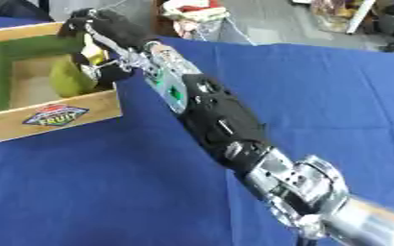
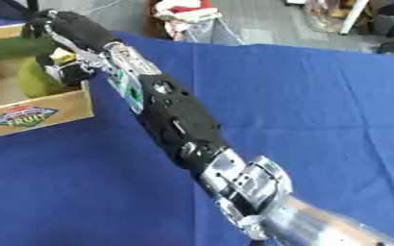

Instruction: Pick up objects on the table and place them in the box.

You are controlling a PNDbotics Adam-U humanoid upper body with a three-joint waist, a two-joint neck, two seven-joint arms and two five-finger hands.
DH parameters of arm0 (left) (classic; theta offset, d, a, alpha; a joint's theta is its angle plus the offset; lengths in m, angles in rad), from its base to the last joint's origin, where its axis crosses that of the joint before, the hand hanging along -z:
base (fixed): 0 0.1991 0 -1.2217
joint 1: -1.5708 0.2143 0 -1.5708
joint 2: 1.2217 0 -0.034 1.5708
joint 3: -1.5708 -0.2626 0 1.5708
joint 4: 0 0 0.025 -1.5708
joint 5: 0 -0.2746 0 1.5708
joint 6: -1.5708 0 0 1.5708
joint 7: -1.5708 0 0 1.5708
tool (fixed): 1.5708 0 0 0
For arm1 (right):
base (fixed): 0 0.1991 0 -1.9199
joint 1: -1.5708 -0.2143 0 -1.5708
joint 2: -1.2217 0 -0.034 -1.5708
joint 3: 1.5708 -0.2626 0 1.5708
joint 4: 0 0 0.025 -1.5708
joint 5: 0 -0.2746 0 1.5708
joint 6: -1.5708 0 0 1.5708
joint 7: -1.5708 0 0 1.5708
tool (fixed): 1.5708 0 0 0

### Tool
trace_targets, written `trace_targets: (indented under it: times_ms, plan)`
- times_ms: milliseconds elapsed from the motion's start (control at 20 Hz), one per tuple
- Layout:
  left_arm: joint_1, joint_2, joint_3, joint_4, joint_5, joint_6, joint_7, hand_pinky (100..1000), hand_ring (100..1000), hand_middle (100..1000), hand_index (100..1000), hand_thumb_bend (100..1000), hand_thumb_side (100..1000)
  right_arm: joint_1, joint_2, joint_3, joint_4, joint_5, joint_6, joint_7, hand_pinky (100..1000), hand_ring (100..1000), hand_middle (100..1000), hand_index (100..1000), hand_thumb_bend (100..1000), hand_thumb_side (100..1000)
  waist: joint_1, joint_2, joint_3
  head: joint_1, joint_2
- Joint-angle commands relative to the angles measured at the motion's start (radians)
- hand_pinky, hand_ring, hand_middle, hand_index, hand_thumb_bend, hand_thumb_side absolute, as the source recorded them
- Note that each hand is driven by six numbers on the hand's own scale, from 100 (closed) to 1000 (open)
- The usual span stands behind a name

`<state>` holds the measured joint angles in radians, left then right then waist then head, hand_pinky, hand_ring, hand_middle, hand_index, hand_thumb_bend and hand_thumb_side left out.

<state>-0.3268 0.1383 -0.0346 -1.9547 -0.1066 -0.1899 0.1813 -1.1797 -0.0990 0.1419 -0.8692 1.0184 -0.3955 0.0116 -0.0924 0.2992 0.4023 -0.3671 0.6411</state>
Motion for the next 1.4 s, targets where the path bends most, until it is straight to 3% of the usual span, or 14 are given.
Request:
trace_targets:
  times_ms: [50, 300, 350, 550, 850, 1100, 1400]
  plan:
    - [-0.011, 0.006, 0.003, -0.013, 0.003, -0.004, 0.001, 479, 574, 554, 750, 475, 334, -0.024, -0.009, -0.006, -0.023, -0.013, 0.005, 0.013, 795, 770, 678, 894, 100, 263, 0.009, -0.021, -0.002, 0.006, -0.006]
    - [-0.009, 0.009, 0.006, -0.012, 0.001, -0.004, 0.003, 478, 574, 554, 750, 476, 335, -0.032, -0.030, -0.007, -0.062, -0.078, 0.014, 0.018, 792, 763, 670, 875, 100, 174, 0.011, -0.017, -0.017, 0.015, -0.006]
    - [-0.009, 0.009, 0.007, -0.012, 0.001, -0.003, 0.004, 478, 574, 554, 750, 476, 335, -0.035, -0.037, -0.005, -0.071, -0.102, 0.017, 0.023, 792, 761, 668, 872, 100, 103, 0.012, -0.016, -0.021, 0.018, -0.006]
    - [-0.003, 0.013, 0.016, -0.010, -0.006, -0.001, 0.010, 477, 574, 553, 749, 473, 335, -0.046, -0.085, 0.005, -0.140, -0.238, 0.021, 0.055, 792, 759, 668, 868, 100, 100, 0.016, -0.012, -0.055, 0.050, -0.007]
    - [0.008, 0.028, 0.034, -0.007, -0.023, 0.003, 0.031, 476, 576, 555, 749, 468, 334, -0.018, -0.189, 0.025, -0.340, -0.478, 0.061, 0.077, 788, 751, 662, 857, 100, 100, 0.023, -0.011, -0.124, 0.121, -0.005]
    - [0.022, 0.043, 0.054, -0.002, -0.043, 0.013, 0.056, 475, 579, 557, 748, 461, 332, 0.060, -0.283, 0.017, -0.548, -0.638, 0.123, 0.067, 781, 748, 661, 849, 100, 100, 0.022, -0.019, -0.184, 0.204, 0.003]
    - [0.042, 0.055, 0.074, 0.009, -0.068, 0.030, 0.079, 473, 586, 562, 747, 458, 329, 0.227, -0.395, -0.036, -0.780, -0.824, 0.187, 0.036, 779, 743, 659, 840, 100, 102, 0.028, -0.028, -0.249, 0.305, 0.017]
